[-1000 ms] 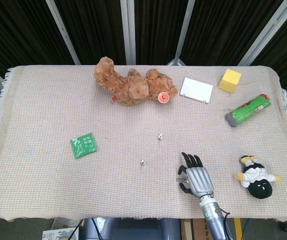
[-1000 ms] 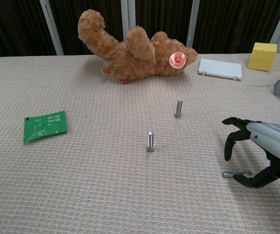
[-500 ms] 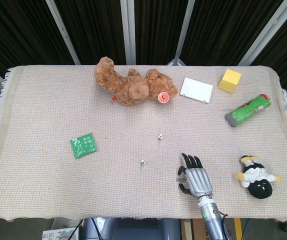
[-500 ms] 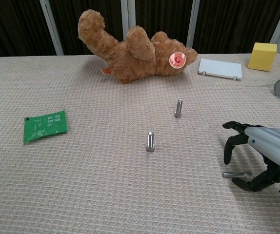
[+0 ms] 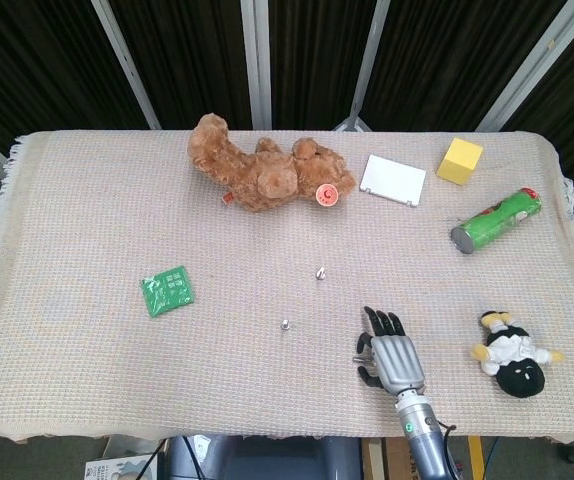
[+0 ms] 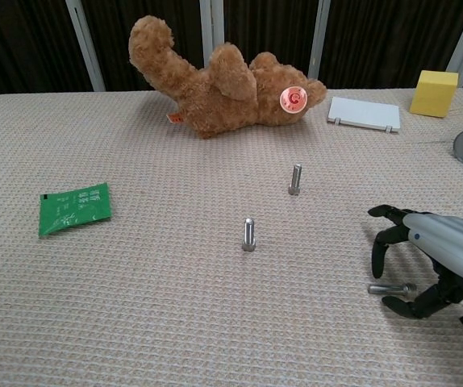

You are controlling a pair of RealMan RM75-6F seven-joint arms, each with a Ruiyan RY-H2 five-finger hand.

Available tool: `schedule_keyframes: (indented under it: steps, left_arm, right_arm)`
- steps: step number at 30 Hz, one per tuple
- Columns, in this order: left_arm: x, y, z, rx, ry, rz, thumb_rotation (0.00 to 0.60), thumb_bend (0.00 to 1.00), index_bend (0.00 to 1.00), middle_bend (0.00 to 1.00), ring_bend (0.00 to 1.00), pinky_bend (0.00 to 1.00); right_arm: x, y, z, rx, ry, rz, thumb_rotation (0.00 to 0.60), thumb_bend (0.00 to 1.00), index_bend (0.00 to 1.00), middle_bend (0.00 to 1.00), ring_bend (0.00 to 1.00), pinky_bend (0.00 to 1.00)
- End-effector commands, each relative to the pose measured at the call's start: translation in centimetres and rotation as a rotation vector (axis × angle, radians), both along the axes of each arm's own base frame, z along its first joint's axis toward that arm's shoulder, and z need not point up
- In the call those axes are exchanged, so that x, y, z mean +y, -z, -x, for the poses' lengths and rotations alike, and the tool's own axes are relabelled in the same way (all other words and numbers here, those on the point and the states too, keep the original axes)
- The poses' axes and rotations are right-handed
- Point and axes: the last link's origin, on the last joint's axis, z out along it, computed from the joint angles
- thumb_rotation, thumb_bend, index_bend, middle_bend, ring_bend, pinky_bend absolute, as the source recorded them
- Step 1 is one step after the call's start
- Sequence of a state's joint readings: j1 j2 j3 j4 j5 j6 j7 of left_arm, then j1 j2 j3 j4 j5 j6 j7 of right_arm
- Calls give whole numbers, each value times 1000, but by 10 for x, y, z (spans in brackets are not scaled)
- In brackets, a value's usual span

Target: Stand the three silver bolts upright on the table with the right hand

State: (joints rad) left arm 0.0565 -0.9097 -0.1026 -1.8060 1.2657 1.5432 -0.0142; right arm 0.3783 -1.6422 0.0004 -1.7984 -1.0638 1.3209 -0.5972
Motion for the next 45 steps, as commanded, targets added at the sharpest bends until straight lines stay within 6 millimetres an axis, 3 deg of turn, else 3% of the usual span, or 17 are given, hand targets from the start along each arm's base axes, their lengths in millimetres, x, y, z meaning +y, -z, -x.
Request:
schedule_keyframes:
  steps: [1,45]
  left_arm:
    - [0,0,0,0,0,-1,600,75,32,32,0,63]
    - [2,1,-1,8,0,2,600,75,32,32,0,63]
  right_arm:
    - [0,1,0,-2,0,-1,600,317,523,0,0,36]
    - [-6,4,0,-27,22,-37,600,382,623,0,0,36]
